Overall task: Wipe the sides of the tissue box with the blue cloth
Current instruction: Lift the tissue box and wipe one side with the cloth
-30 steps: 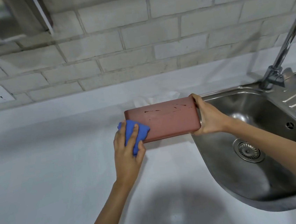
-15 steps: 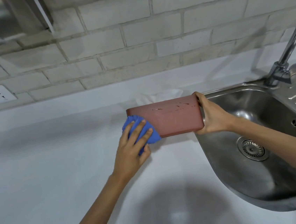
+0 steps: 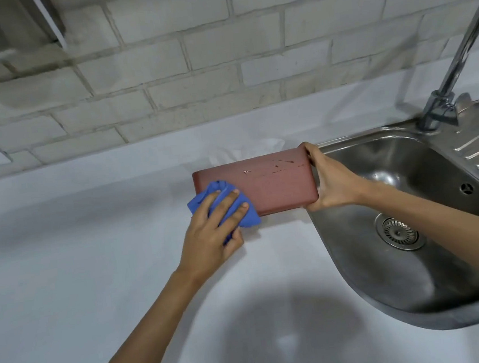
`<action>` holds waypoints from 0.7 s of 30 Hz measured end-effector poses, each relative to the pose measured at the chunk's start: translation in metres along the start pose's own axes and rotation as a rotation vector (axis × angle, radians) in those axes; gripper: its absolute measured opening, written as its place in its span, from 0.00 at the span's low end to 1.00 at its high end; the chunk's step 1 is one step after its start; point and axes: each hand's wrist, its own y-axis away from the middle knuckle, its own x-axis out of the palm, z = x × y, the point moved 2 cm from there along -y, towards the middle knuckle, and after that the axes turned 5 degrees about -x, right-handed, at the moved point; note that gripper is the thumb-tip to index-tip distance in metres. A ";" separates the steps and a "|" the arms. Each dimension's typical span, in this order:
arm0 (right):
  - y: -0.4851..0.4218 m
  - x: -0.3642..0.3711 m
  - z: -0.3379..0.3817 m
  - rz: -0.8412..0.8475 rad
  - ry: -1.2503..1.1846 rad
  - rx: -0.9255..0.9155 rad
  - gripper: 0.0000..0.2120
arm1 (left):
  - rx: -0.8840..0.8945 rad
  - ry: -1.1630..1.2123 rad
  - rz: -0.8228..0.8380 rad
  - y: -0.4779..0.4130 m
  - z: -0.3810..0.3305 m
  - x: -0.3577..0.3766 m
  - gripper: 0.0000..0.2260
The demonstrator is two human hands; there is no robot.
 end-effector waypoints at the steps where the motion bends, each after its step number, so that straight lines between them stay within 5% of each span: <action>1: 0.000 0.000 0.000 0.001 0.000 0.005 0.48 | -0.062 0.001 -0.021 -0.008 0.003 -0.002 0.14; 5: -0.001 0.000 0.001 0.010 -0.013 0.016 0.49 | -0.314 0.041 -0.091 -0.049 -0.006 0.003 0.15; 12: -0.002 -0.003 0.003 0.033 -0.001 0.011 0.48 | 0.046 0.008 0.049 -0.002 -0.015 0.011 0.16; 18: -0.001 -0.003 0.007 0.015 -0.010 0.012 0.49 | -0.310 0.031 -0.107 -0.039 -0.006 0.004 0.14; 21: -0.002 -0.003 0.005 0.010 -0.001 0.009 0.51 | -0.170 0.083 -0.039 -0.043 -0.036 0.018 0.14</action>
